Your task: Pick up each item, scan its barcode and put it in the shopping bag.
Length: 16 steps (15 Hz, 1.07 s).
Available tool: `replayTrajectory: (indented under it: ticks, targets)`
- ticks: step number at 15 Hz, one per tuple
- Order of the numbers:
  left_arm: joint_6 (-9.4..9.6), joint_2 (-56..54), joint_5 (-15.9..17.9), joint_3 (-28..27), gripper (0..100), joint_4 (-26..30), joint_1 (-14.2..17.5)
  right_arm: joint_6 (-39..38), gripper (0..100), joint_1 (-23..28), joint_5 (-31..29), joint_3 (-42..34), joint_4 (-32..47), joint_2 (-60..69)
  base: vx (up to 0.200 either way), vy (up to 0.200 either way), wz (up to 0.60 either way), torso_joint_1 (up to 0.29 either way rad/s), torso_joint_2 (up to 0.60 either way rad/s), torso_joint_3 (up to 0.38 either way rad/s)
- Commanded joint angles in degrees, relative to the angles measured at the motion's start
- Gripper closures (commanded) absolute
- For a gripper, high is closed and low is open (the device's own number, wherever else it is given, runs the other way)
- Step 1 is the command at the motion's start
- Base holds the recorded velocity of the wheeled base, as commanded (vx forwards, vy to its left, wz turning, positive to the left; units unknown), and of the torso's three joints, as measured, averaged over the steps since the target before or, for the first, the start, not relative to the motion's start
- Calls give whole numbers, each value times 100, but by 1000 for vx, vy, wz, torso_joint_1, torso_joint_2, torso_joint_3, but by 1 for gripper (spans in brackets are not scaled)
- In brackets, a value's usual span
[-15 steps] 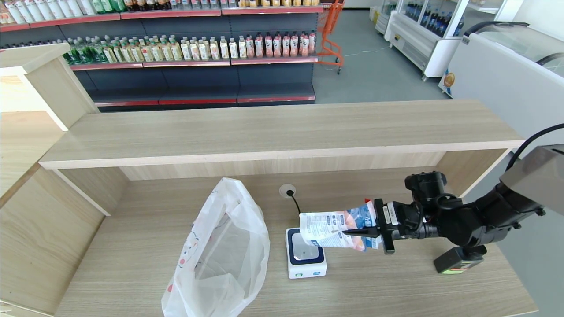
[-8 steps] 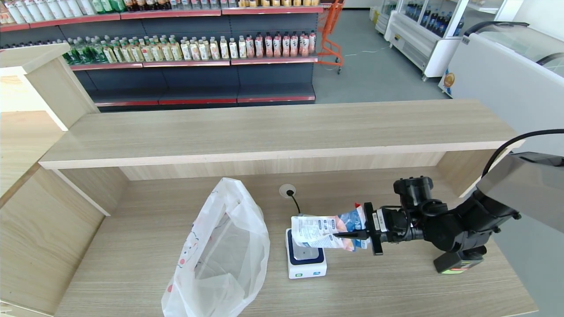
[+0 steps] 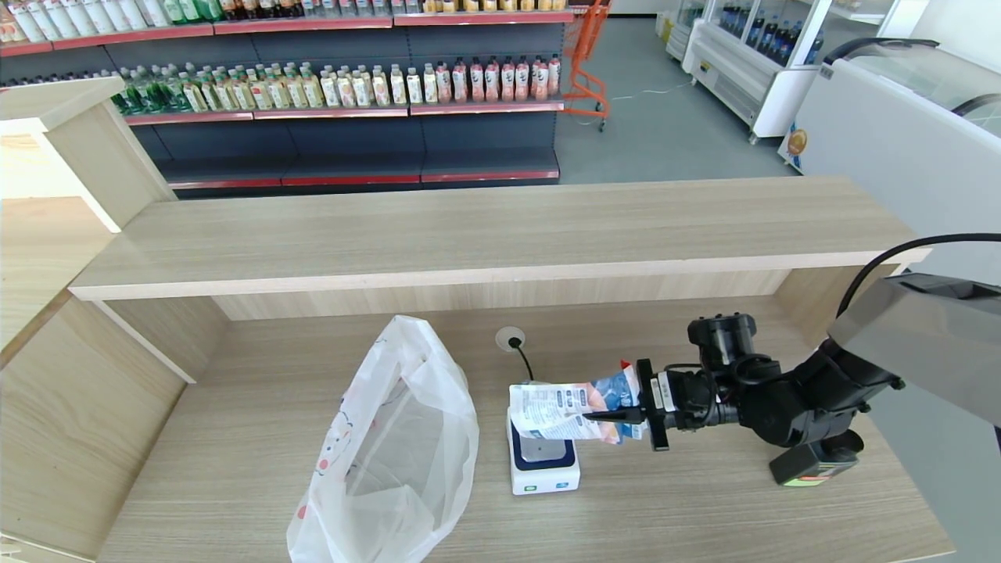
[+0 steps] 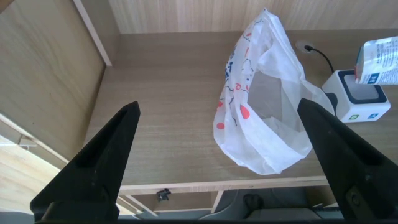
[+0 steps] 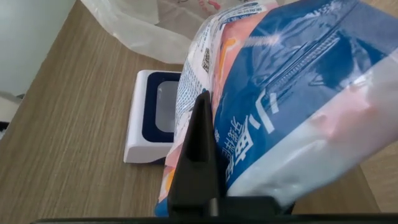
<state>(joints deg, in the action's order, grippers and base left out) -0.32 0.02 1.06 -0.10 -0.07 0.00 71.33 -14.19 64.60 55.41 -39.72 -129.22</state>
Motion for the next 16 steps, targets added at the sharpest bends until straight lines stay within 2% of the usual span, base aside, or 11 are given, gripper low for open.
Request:
replayTrajectory:
  ticks: [1,10,14,16]
  targets:
    - [-3,-2,-1,1,0,-1,0,4,100,4,0,58,-10,-15,0,0,0,0,0,0]
    - [-3,-2,-1,1,0,-1,0,-84,100,-5,-9,84,25,-24,0,0,0,0,0,0]
    - [-3,-2,-1,1,0,-1,0,-734,100,65,-17,-4,43,169,0,0,0,0,0,0]
    - [-3,-2,-1,1,0,-1,0,-1640,100,241,9,-364,43,749,0,0,0,0,0,0]
